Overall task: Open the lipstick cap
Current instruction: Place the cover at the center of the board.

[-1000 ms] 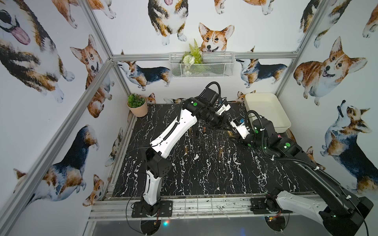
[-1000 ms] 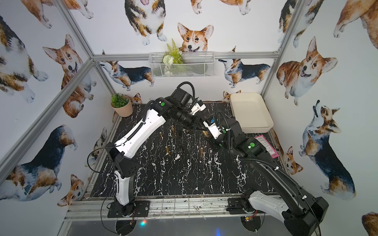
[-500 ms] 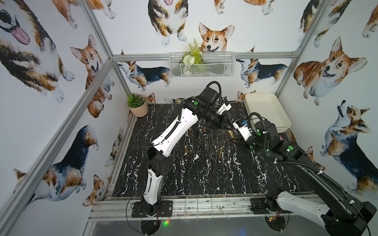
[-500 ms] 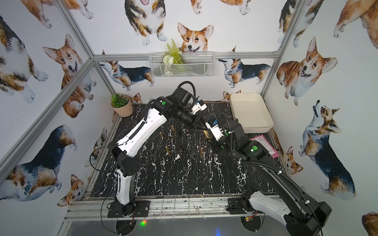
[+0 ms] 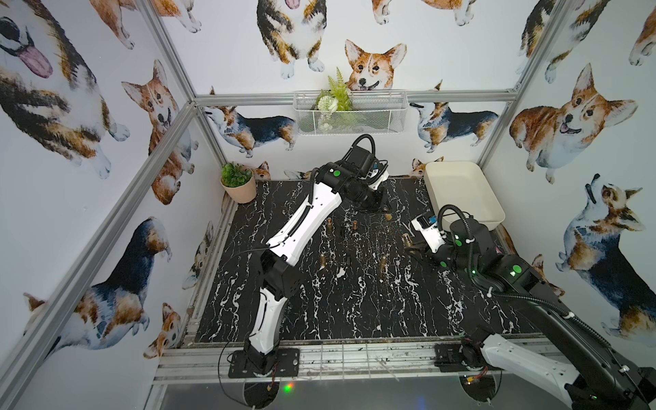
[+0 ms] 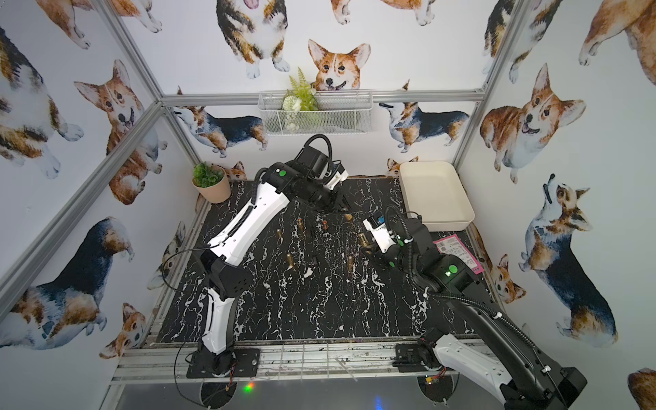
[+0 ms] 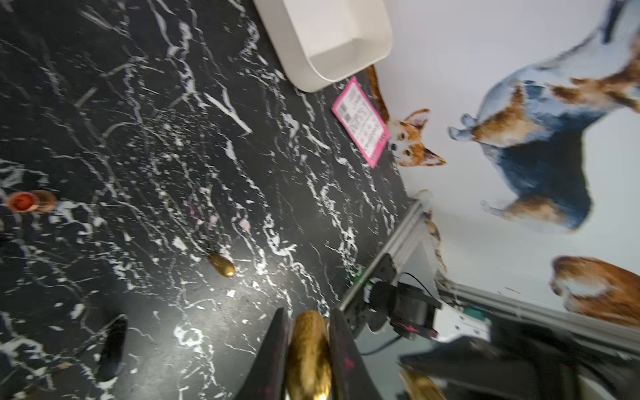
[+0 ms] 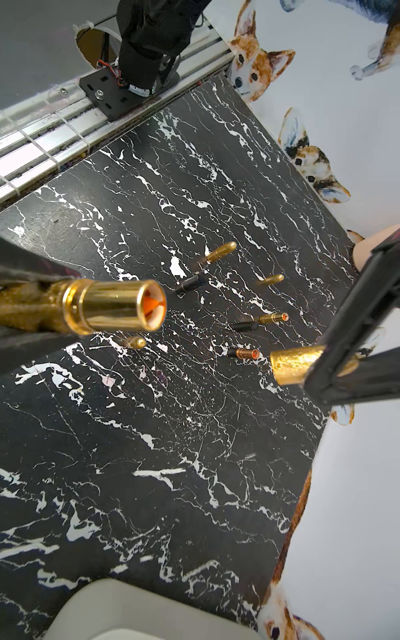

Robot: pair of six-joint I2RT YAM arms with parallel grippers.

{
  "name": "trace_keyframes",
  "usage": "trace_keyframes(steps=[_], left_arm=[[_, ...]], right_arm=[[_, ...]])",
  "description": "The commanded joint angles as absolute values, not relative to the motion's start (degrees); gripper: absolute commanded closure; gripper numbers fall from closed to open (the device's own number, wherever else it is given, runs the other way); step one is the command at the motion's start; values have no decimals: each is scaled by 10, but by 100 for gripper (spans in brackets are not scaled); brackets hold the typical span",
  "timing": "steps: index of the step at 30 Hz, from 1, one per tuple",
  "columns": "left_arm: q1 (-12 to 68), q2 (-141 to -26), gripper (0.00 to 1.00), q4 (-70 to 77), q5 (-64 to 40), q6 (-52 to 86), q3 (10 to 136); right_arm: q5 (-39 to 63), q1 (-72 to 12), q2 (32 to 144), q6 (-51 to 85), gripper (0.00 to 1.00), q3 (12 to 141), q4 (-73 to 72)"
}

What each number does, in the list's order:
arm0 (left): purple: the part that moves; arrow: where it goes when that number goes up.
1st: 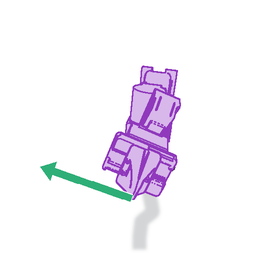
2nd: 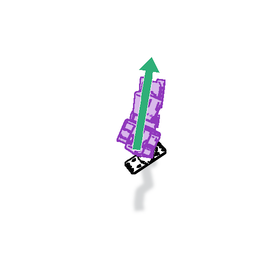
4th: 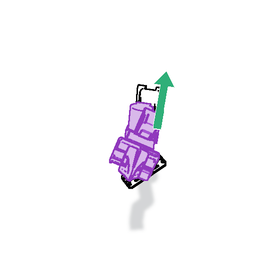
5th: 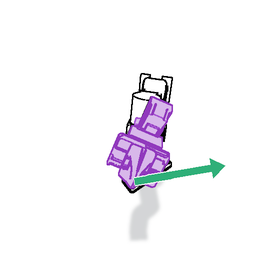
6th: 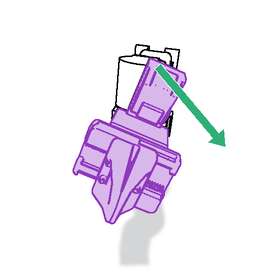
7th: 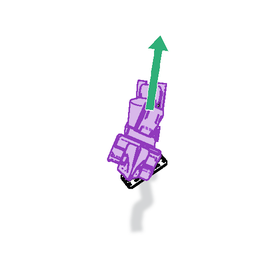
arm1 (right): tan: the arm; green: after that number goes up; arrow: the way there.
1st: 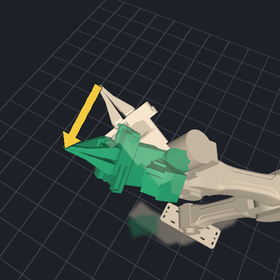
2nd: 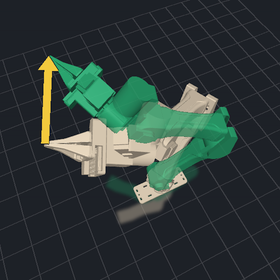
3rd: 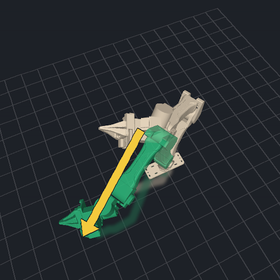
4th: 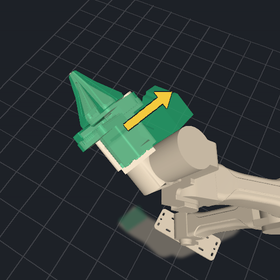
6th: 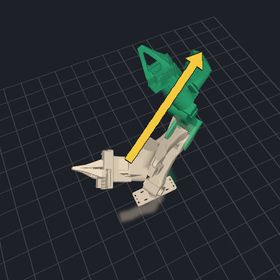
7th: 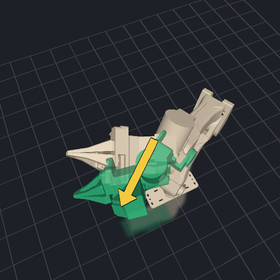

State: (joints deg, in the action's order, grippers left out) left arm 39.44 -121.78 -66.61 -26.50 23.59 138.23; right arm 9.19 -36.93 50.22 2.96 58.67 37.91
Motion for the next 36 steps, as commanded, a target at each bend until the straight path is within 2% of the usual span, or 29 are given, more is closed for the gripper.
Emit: trace_keyframes(steps=[1, 6, 12, 25, 36], left_arm=[[397, -1255, 100, -660, -109, 218, 1385], [399, -1324, 100, -608, -20, 197, 1400], [407, -1412, 100, -606, 8, 200, 1460], [438, -1436, 100, -503, 116, 215, 1359], [439, -1443, 100, -443, 107, 244, 1302]], right_arm=[[65, -370, 475, 41, 100, 586, 381], [45, -370, 442, 44, 100, 583, 392], [33, -370, 424, 43, 100, 579, 402], [20, -370, 406, 36, 100, 554, 384], [16, -370, 405, 34, 100, 550, 384]])
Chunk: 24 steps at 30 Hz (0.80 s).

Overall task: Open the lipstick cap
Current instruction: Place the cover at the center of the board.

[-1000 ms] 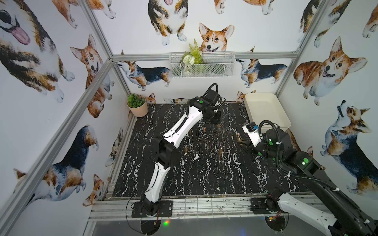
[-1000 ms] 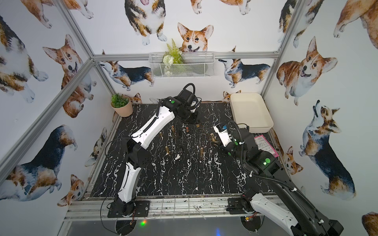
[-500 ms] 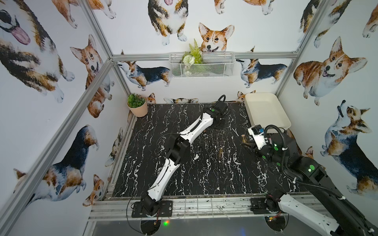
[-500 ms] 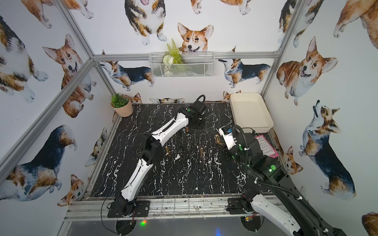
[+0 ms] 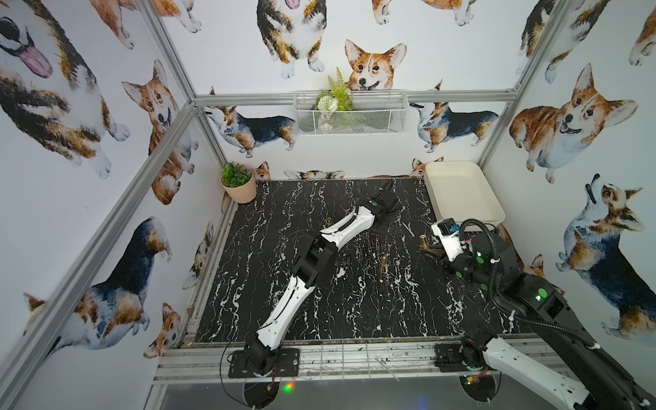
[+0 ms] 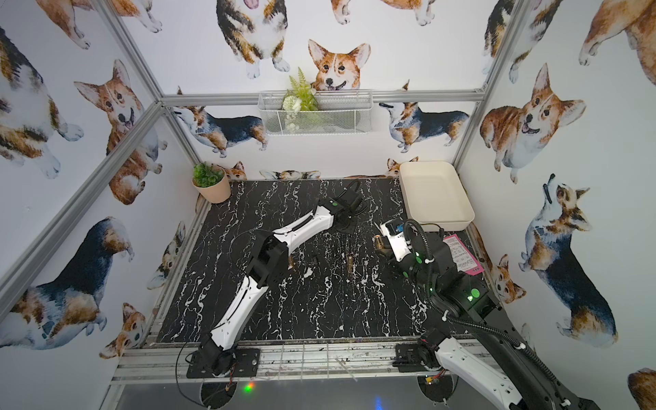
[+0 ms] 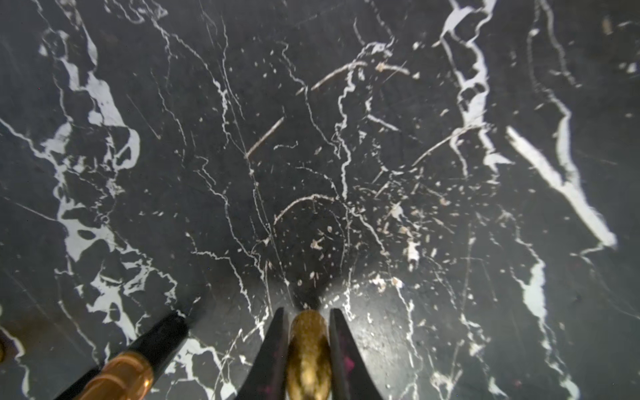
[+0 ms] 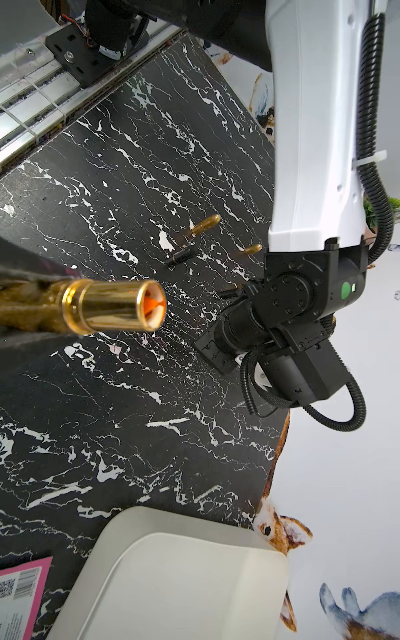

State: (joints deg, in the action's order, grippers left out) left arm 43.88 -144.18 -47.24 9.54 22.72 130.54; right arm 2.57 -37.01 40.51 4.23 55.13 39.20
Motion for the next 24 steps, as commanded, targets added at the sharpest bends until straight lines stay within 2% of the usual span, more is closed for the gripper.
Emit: trace_keyframes(steps=[1, 10, 16, 24], left_arm=[[439, -1443, 100, -440, 109, 245, 1298], [439, -1427, 99, -407, 116, 250, 1250], [442, -1417, 90, -400, 124, 247, 1231], [442, -1406, 72, -393, 125, 249, 1220]], right_arm=[[16, -370, 406, 34, 100, 550, 385], [12, -370, 409, 28, 100, 550, 387], [12, -370, 412, 30, 99, 547, 384], [10, -370, 413, 31, 99, 546, 383]])
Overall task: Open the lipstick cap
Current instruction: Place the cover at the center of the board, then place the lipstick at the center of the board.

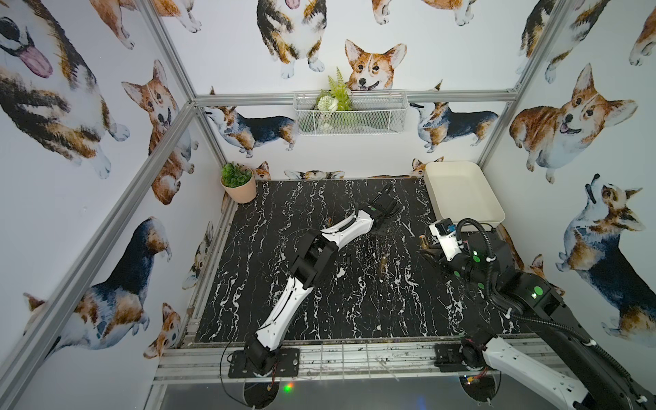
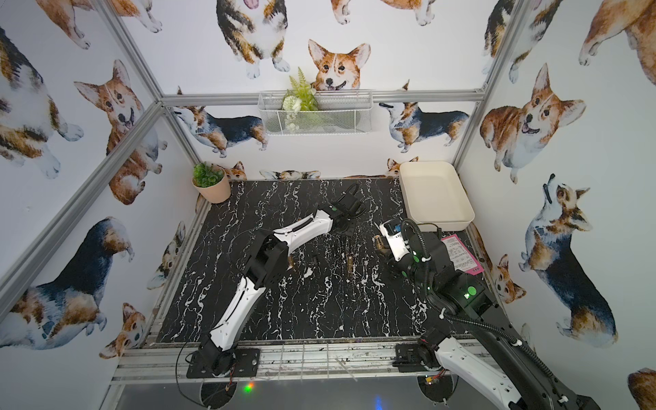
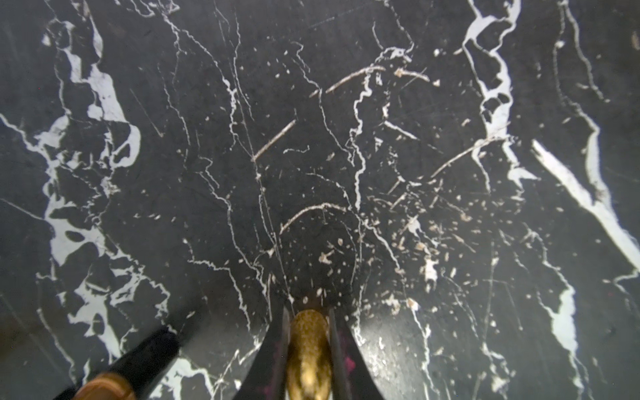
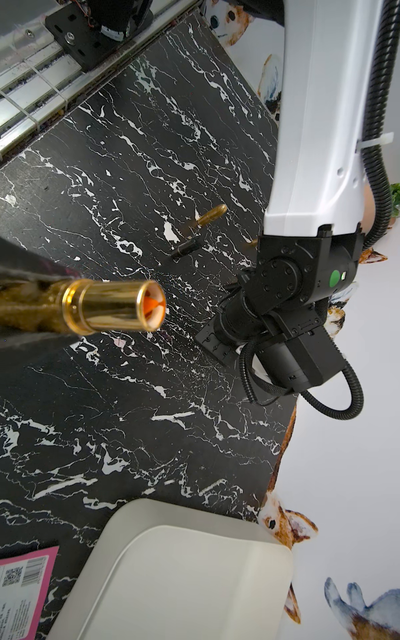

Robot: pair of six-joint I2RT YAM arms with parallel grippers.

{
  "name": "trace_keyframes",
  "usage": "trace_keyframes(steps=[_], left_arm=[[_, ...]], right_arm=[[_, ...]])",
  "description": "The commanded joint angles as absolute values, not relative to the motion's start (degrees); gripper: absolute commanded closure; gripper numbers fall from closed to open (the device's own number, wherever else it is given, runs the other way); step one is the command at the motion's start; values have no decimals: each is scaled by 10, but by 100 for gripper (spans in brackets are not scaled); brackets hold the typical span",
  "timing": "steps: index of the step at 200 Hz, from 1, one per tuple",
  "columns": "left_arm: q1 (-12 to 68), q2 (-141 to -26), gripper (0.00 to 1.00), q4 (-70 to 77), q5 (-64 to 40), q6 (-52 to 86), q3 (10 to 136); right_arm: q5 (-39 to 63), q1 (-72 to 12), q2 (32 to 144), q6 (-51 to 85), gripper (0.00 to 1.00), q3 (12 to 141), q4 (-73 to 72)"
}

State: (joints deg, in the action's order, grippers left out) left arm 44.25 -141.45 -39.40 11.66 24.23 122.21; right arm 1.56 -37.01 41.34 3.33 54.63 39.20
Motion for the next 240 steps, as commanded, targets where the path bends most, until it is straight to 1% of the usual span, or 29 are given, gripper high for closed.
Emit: trace_keyframes(steps=[1, 12, 38, 65, 86, 92, 106, 118, 130, 146, 159, 184, 211, 224, 240], left_arm=[[443, -1405, 70, -393, 126, 249, 1220], [443, -1405, 66, -393, 127, 248, 1220], [444, -1405, 64, -395, 128, 250, 1222], [445, -1401, 59, -396, 132, 250, 1221], [444, -1392, 50, -396, 136, 246, 1220], [443, -1391, 48, -402, 135, 245, 1228], [443, -1390, 47, -423, 131, 236, 1255], [441, -1387, 43, -447, 119, 231, 1284], [438, -1382, 43, -482, 101, 227, 1315], [431, -1358, 44, -515, 60, 221, 1329], [416, -1330, 47, -533, -9, 225, 1324], [396, -1267, 48, -555, -118, 237, 1295], [395, -1212, 48, -585, -189, 245, 1269], [393, -1189, 49, -581, -240, 250, 1243], [393, -1148, 48, -544, -295, 263, 1194]], right_arm=[[11, -370, 412, 31, 98, 546, 383], [10, -370, 411, 31, 98, 545, 383], [8, -370, 410, 31, 98, 543, 383], [8, -371, 410, 30, 98, 543, 382], [7, -370, 408, 30, 98, 543, 382], [8, -370, 408, 31, 98, 543, 383], [7, -370, 407, 31, 98, 543, 382], [7, -370, 408, 32, 98, 543, 379], [9, -370, 410, 35, 98, 541, 375], [11, -370, 415, 36, 98, 538, 368], [11, -370, 419, 37, 98, 537, 361], [21, -370, 431, 38, 98, 534, 342], [37, -370, 450, 45, 98, 533, 325], [40, -371, 457, 45, 98, 534, 317], [40, -371, 466, 41, 97, 536, 312]])
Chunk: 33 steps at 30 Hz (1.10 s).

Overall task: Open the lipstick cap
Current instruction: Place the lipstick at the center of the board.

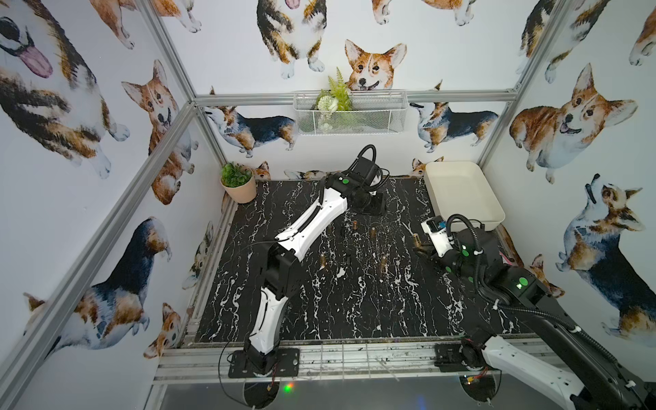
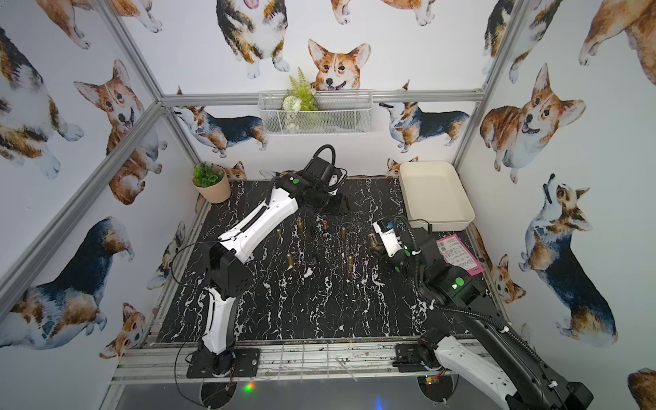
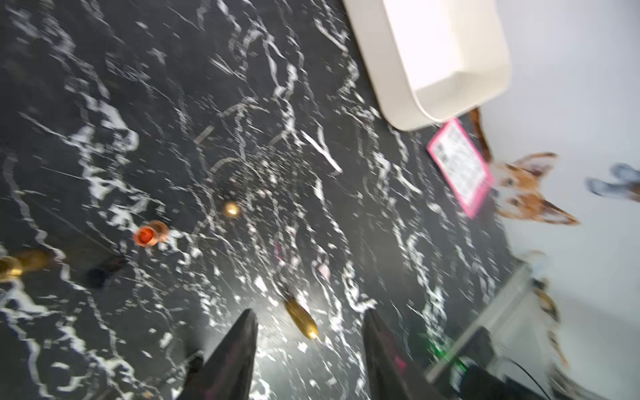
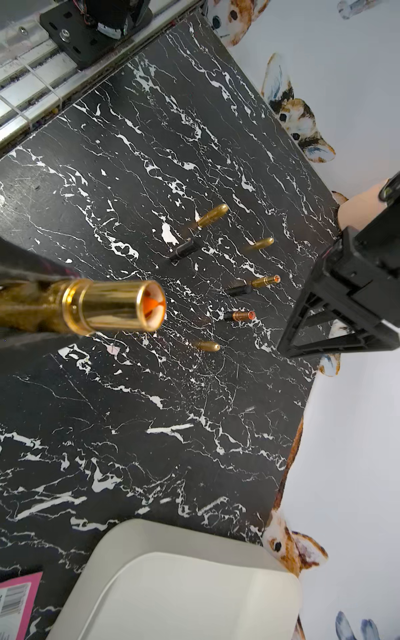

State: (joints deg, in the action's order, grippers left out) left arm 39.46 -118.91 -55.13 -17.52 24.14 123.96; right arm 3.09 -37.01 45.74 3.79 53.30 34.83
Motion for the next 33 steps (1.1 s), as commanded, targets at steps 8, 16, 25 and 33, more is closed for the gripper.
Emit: trace_keyframes(steps=[8, 16, 25, 33], left_arm=[[391, -1117, 47, -530, -379, 272, 1191], [399, -1112, 46, -506, -440, 280, 1179], [414, -1099, 48, -509, -464, 277, 1176], [435, -1102, 51, -557, -442, 250, 1188]], right_arm=[[53, -371, 487, 52, 97, 534, 299], [56, -371, 499, 55, 97, 534, 290], [61, -371, 520, 60, 97, 536, 278], [63, -371, 521, 60, 97, 543, 280]])
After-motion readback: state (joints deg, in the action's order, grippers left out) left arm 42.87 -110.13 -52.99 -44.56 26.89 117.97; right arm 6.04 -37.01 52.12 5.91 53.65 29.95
